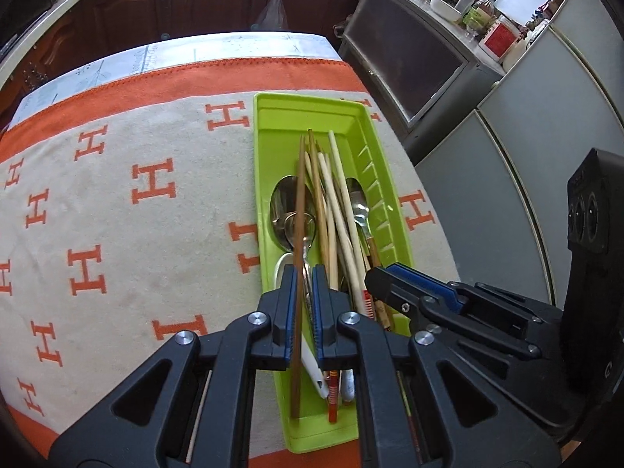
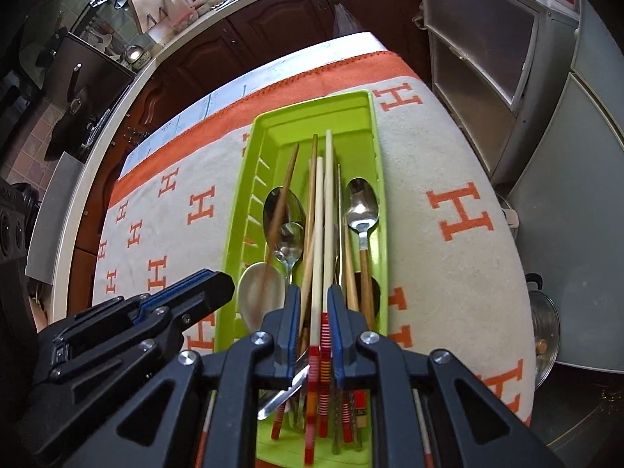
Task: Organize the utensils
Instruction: 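Carry the chopsticks into the tray and open the left tool while the right tool releases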
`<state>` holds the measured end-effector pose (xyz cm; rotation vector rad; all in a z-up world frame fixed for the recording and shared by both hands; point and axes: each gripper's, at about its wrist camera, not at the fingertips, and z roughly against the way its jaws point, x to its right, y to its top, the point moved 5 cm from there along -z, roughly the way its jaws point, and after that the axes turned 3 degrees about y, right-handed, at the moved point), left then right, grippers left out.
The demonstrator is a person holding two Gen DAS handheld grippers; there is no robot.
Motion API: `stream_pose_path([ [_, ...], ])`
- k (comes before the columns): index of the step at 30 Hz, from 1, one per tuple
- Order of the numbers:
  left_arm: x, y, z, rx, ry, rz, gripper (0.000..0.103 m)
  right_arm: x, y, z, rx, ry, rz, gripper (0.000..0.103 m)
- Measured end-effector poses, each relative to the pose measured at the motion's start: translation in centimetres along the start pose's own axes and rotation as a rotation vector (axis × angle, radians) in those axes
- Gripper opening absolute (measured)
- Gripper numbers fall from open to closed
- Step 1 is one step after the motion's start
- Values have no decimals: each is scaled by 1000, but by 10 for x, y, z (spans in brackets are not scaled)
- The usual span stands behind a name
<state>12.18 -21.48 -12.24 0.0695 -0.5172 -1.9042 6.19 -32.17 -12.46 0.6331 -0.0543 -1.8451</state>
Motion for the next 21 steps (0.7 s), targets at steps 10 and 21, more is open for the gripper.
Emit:
stream_pose_path([
  [10, -25, -15, 32, 61, 50, 19, 51, -12, -9, 11, 26, -2, 26, 17],
  [21, -47, -37, 57, 98, 102, 23, 76, -23, -22, 21, 65, -7, 28, 33],
])
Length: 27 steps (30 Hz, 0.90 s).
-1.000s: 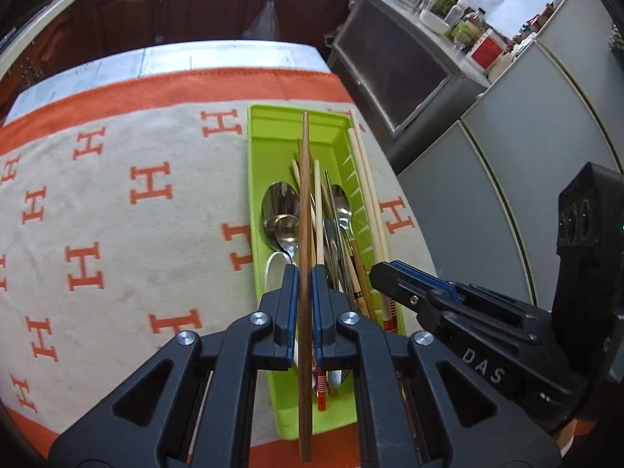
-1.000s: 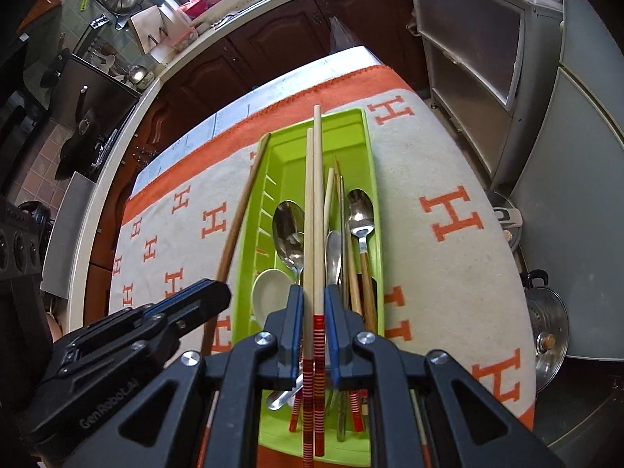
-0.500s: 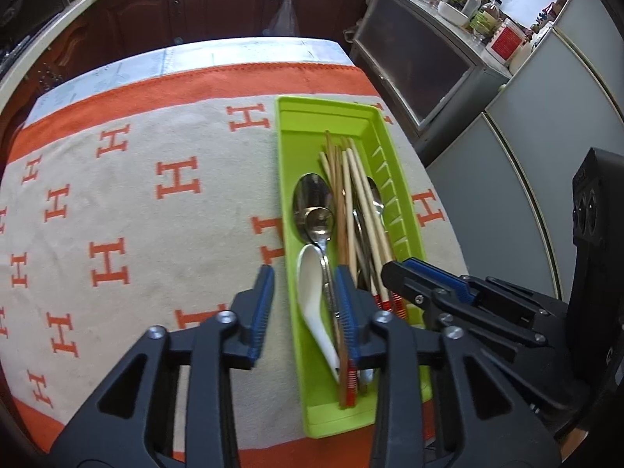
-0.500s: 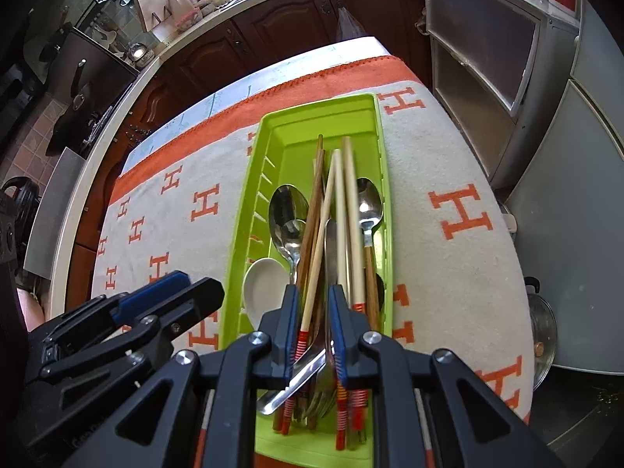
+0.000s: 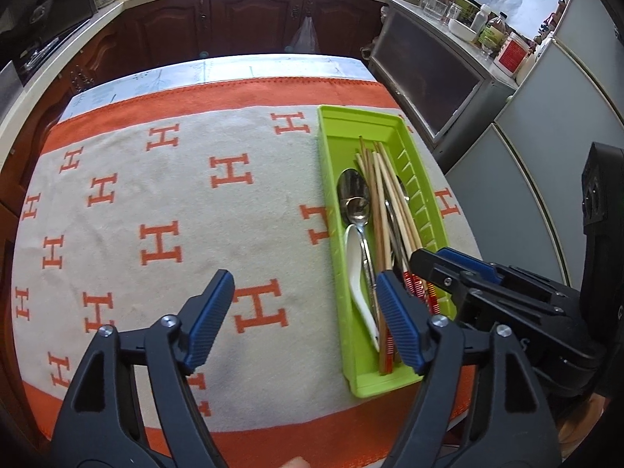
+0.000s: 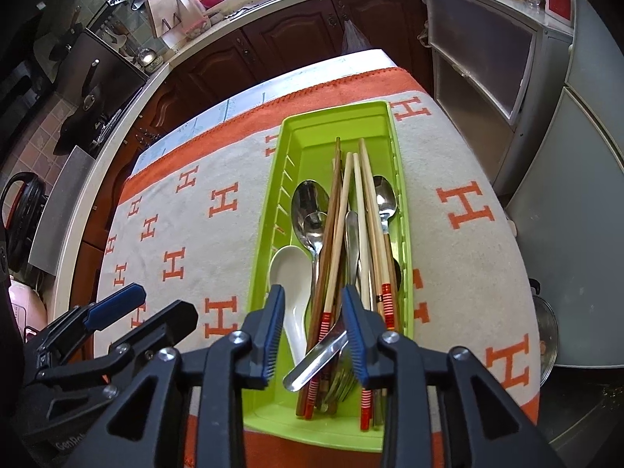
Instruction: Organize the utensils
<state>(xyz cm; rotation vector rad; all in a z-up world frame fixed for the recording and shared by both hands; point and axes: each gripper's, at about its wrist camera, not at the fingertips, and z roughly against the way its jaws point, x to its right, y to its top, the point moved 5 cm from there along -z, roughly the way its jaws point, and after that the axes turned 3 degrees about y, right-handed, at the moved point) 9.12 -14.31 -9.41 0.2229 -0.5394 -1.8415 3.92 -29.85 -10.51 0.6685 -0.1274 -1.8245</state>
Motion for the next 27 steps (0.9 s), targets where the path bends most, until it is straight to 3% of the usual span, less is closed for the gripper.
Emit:
stream_pose_path([
  [9, -19, -16, 16, 42, 70, 28, 82, -8, -13, 12, 38, 0, 0, 42],
  [17, -40, -28, 33, 75, 130, 89, 83, -17, -25, 19, 53, 9, 12, 43],
  [27, -66, -37, 71, 174, 211, 143, 83, -33, -33, 37, 110, 21, 30, 43],
])
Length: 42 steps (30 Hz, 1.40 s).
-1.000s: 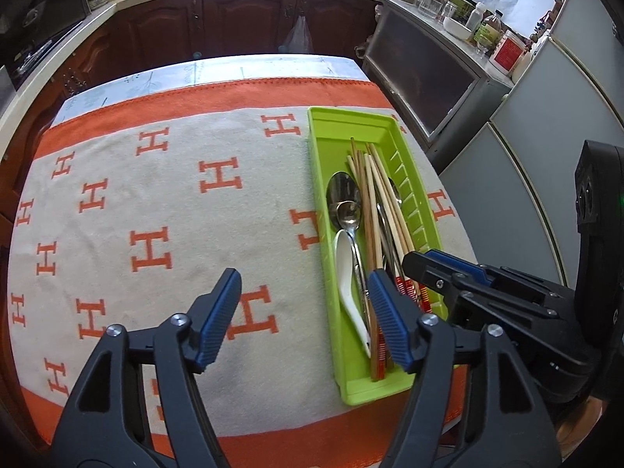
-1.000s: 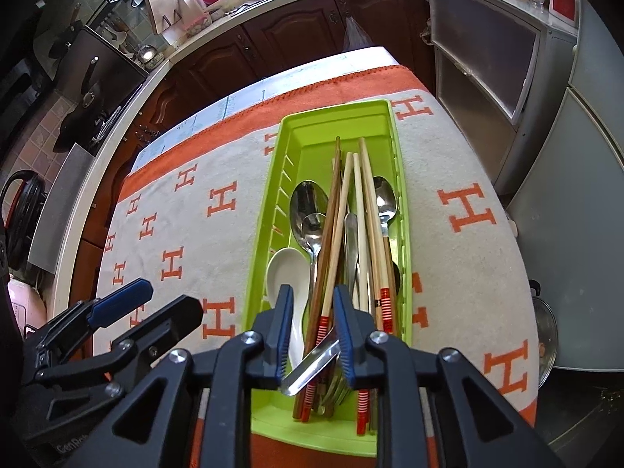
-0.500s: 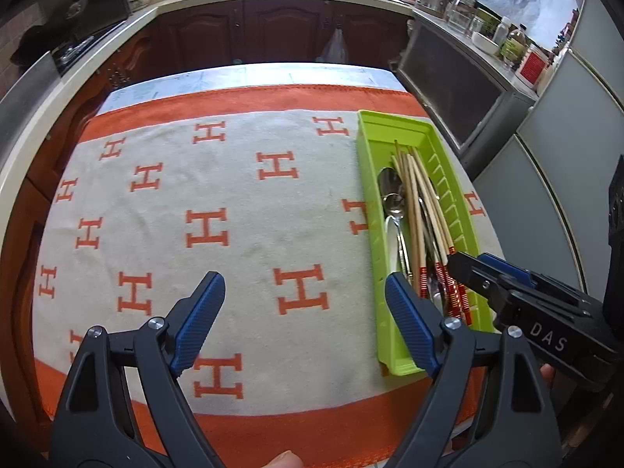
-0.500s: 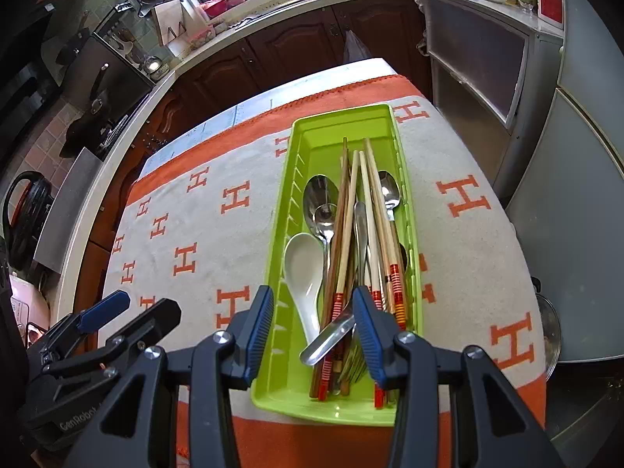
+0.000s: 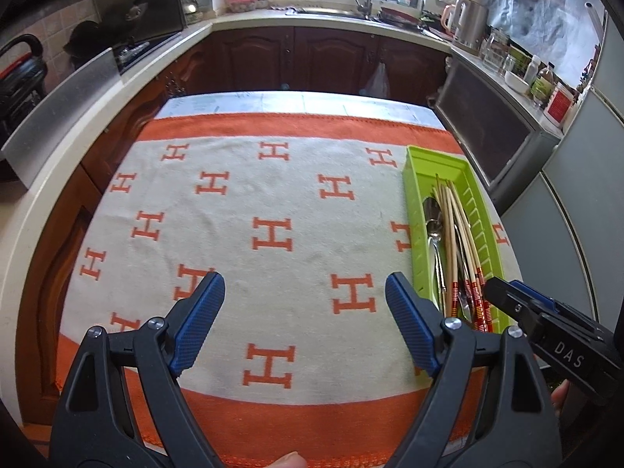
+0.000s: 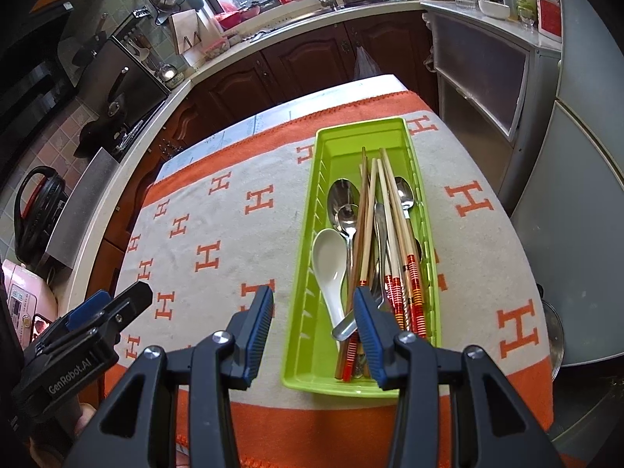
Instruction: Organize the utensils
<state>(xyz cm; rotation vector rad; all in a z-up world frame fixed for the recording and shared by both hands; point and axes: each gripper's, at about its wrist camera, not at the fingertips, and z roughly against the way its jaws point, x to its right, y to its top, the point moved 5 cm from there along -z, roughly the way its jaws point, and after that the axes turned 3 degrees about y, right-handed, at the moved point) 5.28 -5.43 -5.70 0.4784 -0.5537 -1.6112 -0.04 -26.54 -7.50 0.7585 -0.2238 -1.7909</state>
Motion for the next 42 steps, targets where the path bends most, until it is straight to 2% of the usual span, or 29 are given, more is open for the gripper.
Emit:
stream_pose_path([
  [9, -8, 5, 36, 92, 51, -22, 83, -15, 1, 19, 34, 21, 17, 43],
  [14, -9, 7, 56, 112, 43, -35, 83, -29, 5, 37, 66, 42, 34, 43],
  [18, -10, 10, 70, 128, 42, -33, 84, -39, 5, 53, 99, 57, 51, 51],
  [22, -13, 12, 83, 151, 44, -29, 84, -49, 4, 67, 139, 54, 80, 54],
  [28, -18, 11, 92, 151, 46, -11, 84, -63, 1, 77, 185, 33, 135, 59],
  [42, -24, 5, 101, 157, 59, -1, 84, -70, -2, 74, 172, 45, 146, 60],
])
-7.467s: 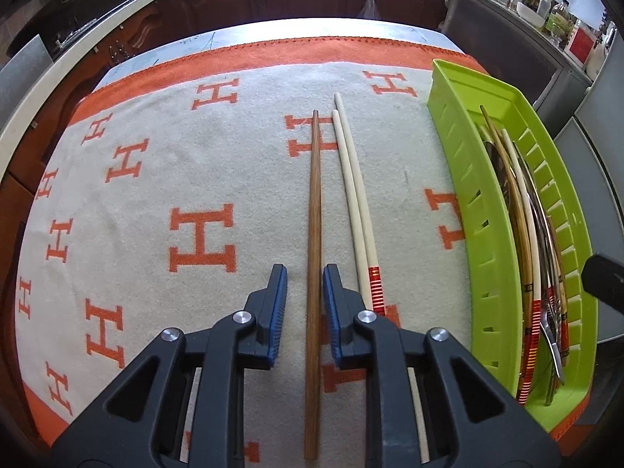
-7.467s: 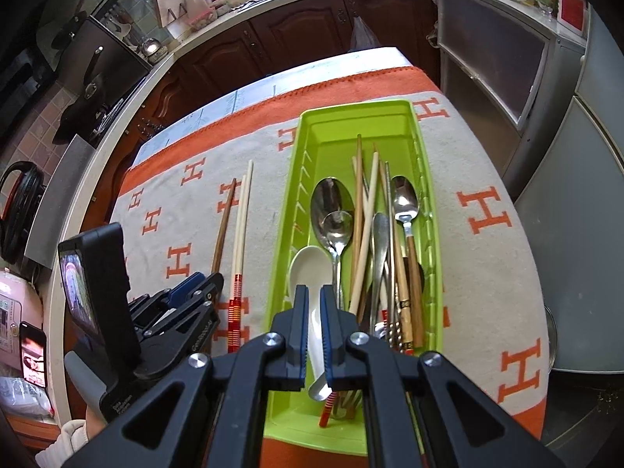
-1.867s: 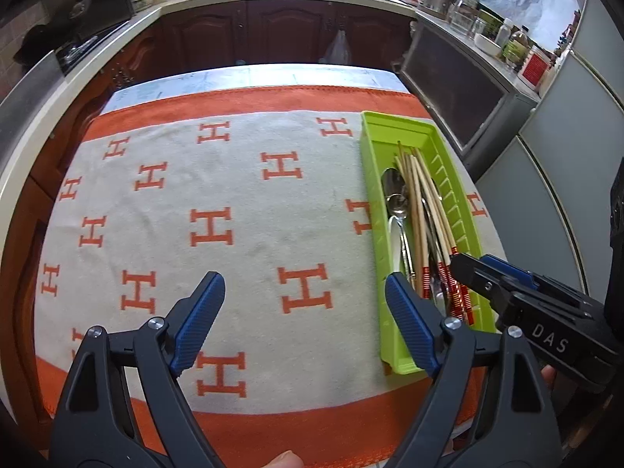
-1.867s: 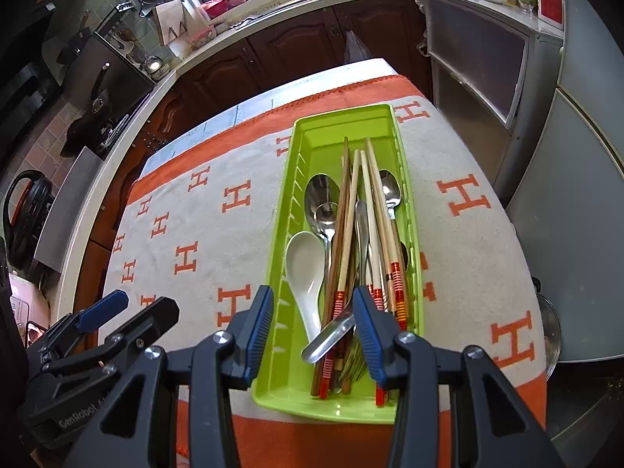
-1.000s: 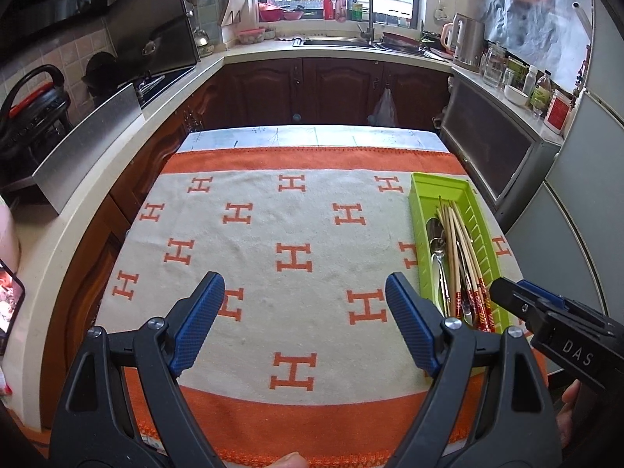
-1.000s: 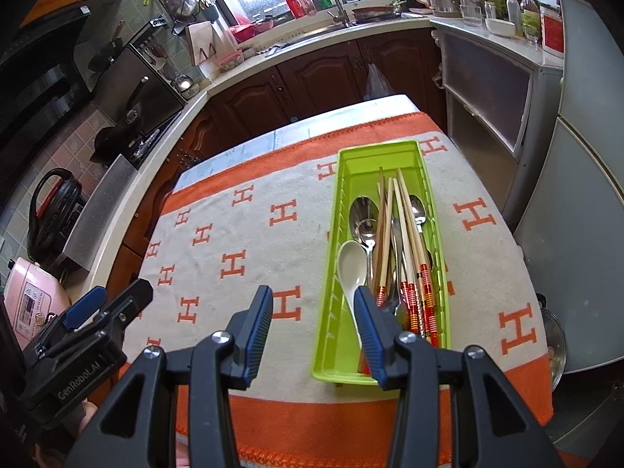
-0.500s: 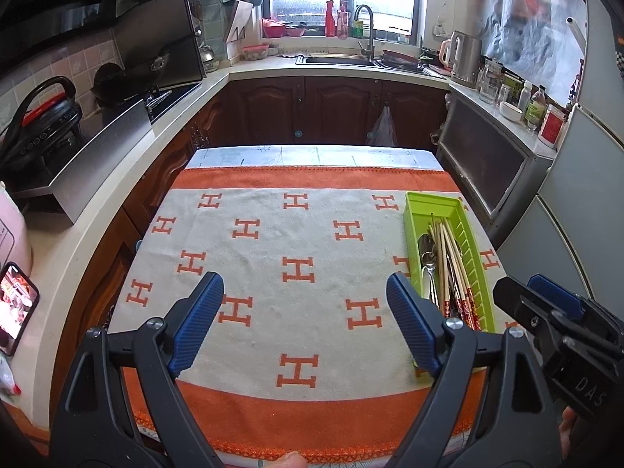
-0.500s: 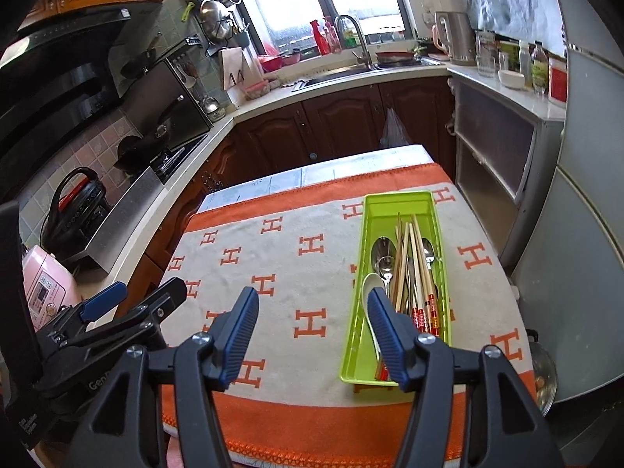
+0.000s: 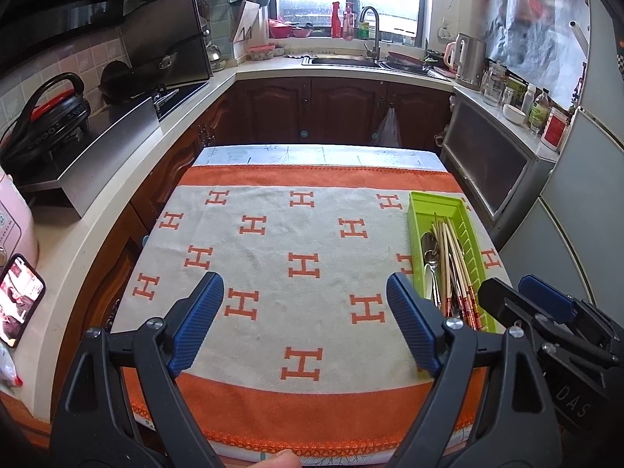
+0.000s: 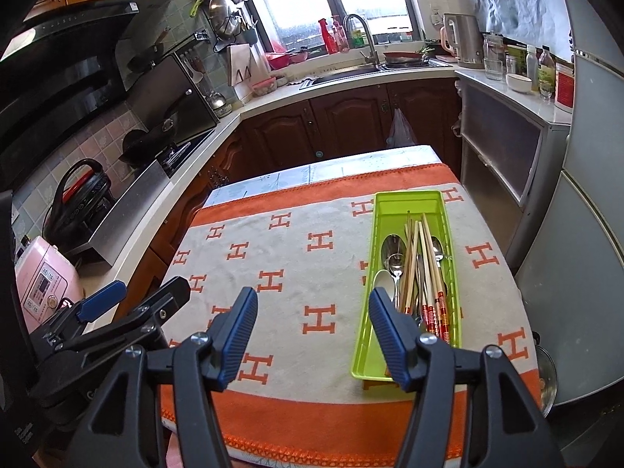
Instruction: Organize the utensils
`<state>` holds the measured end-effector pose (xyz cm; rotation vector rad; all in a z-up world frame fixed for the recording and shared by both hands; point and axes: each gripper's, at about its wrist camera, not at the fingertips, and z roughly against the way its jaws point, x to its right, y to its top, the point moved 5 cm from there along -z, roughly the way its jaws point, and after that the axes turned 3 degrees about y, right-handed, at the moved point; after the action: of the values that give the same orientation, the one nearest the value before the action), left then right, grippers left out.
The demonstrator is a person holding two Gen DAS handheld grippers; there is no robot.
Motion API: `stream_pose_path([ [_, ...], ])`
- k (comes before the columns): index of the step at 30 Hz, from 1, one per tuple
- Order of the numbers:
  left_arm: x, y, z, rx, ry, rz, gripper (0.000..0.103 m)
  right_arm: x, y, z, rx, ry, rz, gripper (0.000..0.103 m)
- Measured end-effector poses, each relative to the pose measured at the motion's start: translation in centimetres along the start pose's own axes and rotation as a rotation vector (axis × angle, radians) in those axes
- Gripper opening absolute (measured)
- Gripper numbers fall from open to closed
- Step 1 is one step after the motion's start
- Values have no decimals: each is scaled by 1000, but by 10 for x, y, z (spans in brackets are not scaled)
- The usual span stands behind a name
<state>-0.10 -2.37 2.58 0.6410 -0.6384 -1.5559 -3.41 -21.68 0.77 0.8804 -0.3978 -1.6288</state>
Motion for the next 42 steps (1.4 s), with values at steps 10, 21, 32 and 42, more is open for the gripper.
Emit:
stream_pose_path([
  [10, -10, -2, 3, -2, 14, 19, 84, -5, -2, -2, -3, 11, 2, 60],
  [21, -16, -3, 5, -1, 22, 29, 84, -9, -3, -2, 0, 11, 3, 60],
  [32, -20, -4, 7, -3, 28, 37, 84, -10, -4, -2, 1, 12, 3, 60],
  [42, -21, -6, 8, -3, 27, 34, 84, -8, -3, -2, 2, 12, 1, 60],
])
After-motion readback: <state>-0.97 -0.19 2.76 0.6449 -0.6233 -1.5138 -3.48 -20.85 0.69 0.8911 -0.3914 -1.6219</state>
